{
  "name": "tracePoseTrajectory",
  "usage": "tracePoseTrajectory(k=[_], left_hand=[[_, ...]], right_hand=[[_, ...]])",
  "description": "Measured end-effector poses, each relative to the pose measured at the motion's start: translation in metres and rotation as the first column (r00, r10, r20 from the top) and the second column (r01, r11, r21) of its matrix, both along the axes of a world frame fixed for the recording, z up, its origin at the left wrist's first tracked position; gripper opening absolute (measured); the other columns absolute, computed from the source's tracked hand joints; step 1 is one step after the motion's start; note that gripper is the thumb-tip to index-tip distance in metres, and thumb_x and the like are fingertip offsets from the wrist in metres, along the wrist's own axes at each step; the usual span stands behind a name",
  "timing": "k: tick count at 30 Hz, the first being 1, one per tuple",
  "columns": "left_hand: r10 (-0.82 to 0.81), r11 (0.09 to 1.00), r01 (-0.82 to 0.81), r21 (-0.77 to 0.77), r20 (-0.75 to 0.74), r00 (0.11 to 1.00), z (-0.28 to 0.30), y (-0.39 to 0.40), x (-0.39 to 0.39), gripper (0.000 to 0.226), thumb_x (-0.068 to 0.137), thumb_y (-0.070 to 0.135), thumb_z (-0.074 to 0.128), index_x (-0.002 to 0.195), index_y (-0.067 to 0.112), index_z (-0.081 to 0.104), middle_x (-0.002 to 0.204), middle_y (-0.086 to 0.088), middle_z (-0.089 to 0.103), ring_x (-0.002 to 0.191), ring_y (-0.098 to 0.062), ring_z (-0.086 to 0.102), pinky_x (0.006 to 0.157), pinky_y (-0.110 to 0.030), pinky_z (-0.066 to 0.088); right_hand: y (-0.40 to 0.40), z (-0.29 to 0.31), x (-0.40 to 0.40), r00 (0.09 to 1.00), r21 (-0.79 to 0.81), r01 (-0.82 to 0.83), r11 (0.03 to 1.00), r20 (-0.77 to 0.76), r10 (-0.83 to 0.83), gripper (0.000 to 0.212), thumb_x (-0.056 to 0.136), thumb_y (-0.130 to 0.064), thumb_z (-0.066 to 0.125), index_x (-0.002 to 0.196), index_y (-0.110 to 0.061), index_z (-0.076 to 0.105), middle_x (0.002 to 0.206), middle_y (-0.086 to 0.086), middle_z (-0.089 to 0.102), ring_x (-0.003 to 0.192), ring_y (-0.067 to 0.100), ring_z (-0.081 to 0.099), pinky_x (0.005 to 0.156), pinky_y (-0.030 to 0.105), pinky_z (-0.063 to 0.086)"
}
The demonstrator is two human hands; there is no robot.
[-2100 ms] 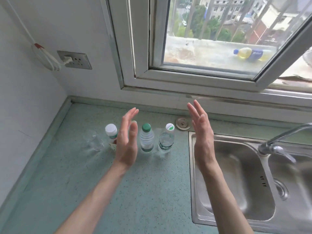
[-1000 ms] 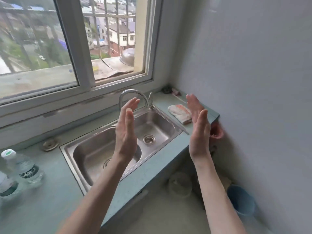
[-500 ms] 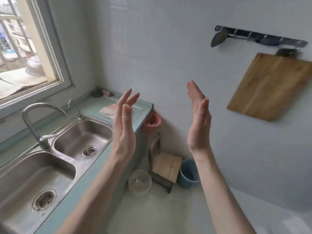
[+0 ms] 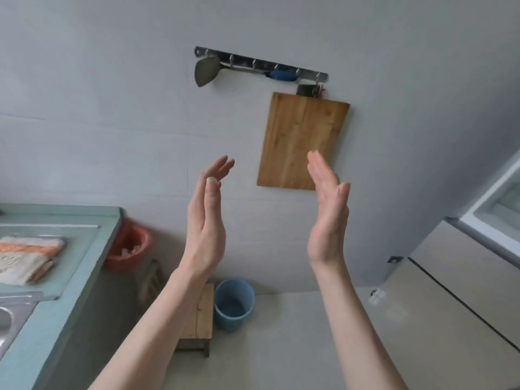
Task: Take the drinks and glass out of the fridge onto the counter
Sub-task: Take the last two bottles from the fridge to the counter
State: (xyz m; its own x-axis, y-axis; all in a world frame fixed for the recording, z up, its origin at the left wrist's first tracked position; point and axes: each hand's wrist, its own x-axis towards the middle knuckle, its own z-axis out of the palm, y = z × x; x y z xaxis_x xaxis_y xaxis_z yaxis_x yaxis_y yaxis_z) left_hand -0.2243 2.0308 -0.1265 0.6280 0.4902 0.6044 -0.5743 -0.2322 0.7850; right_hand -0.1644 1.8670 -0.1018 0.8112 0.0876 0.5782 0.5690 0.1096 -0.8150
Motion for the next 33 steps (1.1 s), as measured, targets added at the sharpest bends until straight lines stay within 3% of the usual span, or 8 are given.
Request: tracePoseTrajectory(k=[7, 15, 22, 27, 33], left_hand=[[-0.19, 0.981, 0.19, 0.041, 0.006, 0.982, 0.016, -0.012, 0.106, 0.058, 0.11, 0.048, 0.022, 0.147, 0.018, 0.055, 0.147, 0.004, 0.065, 0.142, -0.012, 0.057, 0.123, -0.05, 0.041], [-0.416, 0.909, 0.415, 0.017, 0.031, 0.909, 0.02, -0.062, 0.191, 0.059, 0.111, 0.044, 0.024, 0.148, 0.011, 0.055, 0.145, 0.002, 0.066, 0.14, -0.015, 0.059, 0.122, -0.047, 0.043], [-0.573, 0.82, 0.572, 0.02, 0.029, 0.819, 0.023, -0.147, 0.239, 0.05, 0.115, 0.027, 0.022, 0.149, 0.007, 0.054, 0.146, -0.001, 0.066, 0.142, -0.013, 0.058, 0.122, -0.047, 0.042], [-0.661, 0.75, 0.661, 0.002, 0.038, 0.75, 0.029, -0.224, 0.269, 0.052, 0.115, 0.029, 0.023, 0.15, 0.005, 0.053, 0.146, -0.002, 0.066, 0.142, -0.014, 0.059, 0.123, -0.05, 0.041], [-0.738, 0.675, 0.738, 0.029, 0.049, 0.673, 0.036, -0.329, 0.302, 0.063, 0.109, 0.047, 0.024, 0.149, 0.007, 0.054, 0.148, -0.001, 0.065, 0.143, -0.015, 0.057, 0.124, -0.05, 0.039]], right_hand=[[-0.017, 0.007, 0.073, 0.98, 0.054, 0.195, 0.979, -0.04, -0.193, 0.066, 0.104, -0.063, 0.012, 0.146, -0.041, 0.057, 0.159, -0.011, 0.058, 0.152, 0.005, 0.049, 0.133, 0.045, 0.025], [-0.072, 0.022, 0.119, 0.921, 0.093, 0.387, 0.917, -0.005, -0.388, 0.07, 0.101, -0.062, 0.014, 0.149, -0.028, 0.053, 0.159, 0.001, 0.059, 0.151, 0.009, 0.05, 0.133, 0.04, 0.027], [-0.152, 0.025, 0.135, 0.813, 0.066, 0.579, 0.813, 0.038, -0.582, 0.069, 0.104, -0.057, 0.012, 0.152, -0.026, 0.051, 0.159, 0.001, 0.059, 0.152, 0.009, 0.05, 0.132, 0.043, 0.027], [-0.222, 0.023, 0.142, 0.734, 0.081, 0.674, 0.734, 0.037, -0.678, 0.062, 0.104, -0.057, 0.014, 0.146, -0.033, 0.053, 0.158, 0.0, 0.06, 0.151, 0.007, 0.051, 0.132, 0.039, 0.029], [-0.318, 0.025, 0.156, 0.647, 0.074, 0.758, 0.648, 0.034, -0.761, 0.066, 0.105, -0.057, 0.014, 0.151, -0.028, 0.053, 0.156, -0.005, 0.062, 0.15, 0.006, 0.051, 0.132, 0.041, 0.028]])
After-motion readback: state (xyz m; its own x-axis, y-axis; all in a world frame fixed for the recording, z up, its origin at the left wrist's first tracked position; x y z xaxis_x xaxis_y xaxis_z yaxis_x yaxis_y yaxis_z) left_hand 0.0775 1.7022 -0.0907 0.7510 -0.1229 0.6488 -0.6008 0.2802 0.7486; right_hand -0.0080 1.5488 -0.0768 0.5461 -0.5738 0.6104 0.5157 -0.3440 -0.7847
